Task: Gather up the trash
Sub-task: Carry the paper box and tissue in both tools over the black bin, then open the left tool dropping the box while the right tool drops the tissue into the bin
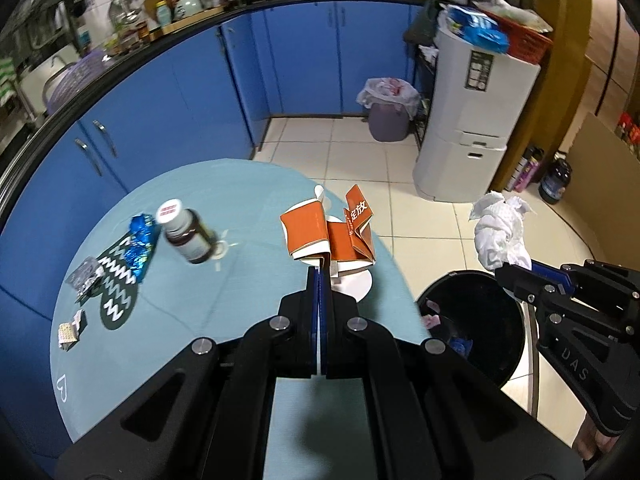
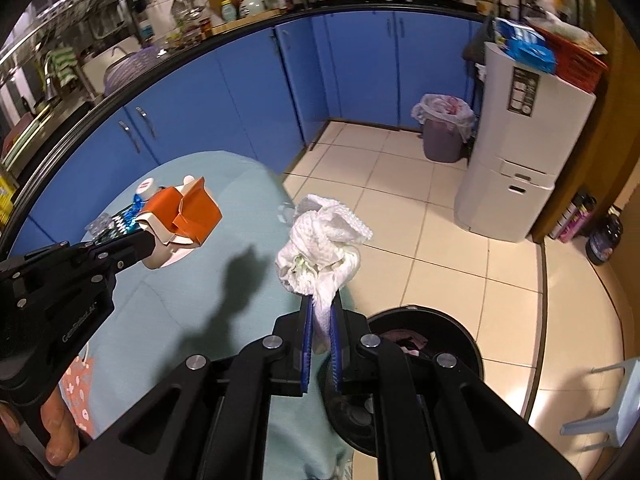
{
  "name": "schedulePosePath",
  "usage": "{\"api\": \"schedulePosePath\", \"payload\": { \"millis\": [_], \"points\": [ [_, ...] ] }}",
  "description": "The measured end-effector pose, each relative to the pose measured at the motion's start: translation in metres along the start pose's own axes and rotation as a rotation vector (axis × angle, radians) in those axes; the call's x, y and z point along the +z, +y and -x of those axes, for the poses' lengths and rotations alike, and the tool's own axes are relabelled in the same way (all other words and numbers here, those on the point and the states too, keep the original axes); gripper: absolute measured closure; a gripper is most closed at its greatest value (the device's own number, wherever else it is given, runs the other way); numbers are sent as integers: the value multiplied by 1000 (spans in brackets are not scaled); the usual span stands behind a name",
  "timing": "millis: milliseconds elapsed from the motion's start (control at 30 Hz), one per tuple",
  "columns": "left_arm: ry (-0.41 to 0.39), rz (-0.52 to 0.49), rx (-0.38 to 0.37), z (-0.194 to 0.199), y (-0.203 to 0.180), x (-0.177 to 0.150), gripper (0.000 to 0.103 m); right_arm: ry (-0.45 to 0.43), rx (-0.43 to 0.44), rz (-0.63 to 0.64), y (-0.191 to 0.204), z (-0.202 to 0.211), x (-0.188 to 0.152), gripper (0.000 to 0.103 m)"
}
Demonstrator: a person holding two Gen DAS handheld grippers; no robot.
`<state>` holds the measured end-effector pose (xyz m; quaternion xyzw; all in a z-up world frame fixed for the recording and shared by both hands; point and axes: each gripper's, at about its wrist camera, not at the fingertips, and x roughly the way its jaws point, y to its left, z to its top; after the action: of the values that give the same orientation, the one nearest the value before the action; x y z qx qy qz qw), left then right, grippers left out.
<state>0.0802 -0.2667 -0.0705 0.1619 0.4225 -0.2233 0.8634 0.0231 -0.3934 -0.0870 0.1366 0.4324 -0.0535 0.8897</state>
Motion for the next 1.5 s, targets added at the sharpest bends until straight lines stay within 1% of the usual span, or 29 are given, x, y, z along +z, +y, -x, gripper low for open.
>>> {"api": "schedulePosePath", "payload": {
  "millis": [200, 433, 633, 900, 967, 1067, 1100, 1133, 1167, 1267, 1333, 1400, 1500],
  "points": [
    [14, -49, -26, -5, -31, 2, 103, 10, -20, -40, -29, 3, -9, 95],
    [34, -92, -52, -10, -61, 3, 103, 41, -48, -79, -57, 2, -24, 95],
    [45, -113, -66, -11, -79, 3, 103, 75, -68, -93, -70, -1, -36, 95],
    [54, -141, -76, -11, -100, 3, 102, 84, -83, -116, -83, 2, -46, 95],
    [56, -144, -78, -11, -103, 4, 102, 99, -87, -109, -83, 0, -48, 94],
    [59, -150, -77, -11, -107, 4, 102, 109, -97, -93, -83, -2, -51, 79],
    [59, -152, -76, -11, -109, 5, 102, 108, -99, -88, -83, -2, -52, 58],
    [58, -154, -75, -11, -110, 5, 102, 106, -99, -84, -83, -2, -53, 26],
    [58, -157, -75, -11, -112, 5, 102, 99, -95, -83, -83, -1, -53, 22],
    [58, -166, -75, -11, -116, 5, 102, 82, -111, -77, -84, 4, -54, 22],
    [58, -173, -78, -10, -119, 4, 102, 75, -121, -101, -91, 6, -55, 22],
    [54, -181, -78, -9, -123, 5, 102, 61, -152, -127, -103, 9, -54, 22],
    [52, -191, -83, -9, -129, 5, 102, 49, -167, -156, -115, 12, -54, 22]
  ]
}}
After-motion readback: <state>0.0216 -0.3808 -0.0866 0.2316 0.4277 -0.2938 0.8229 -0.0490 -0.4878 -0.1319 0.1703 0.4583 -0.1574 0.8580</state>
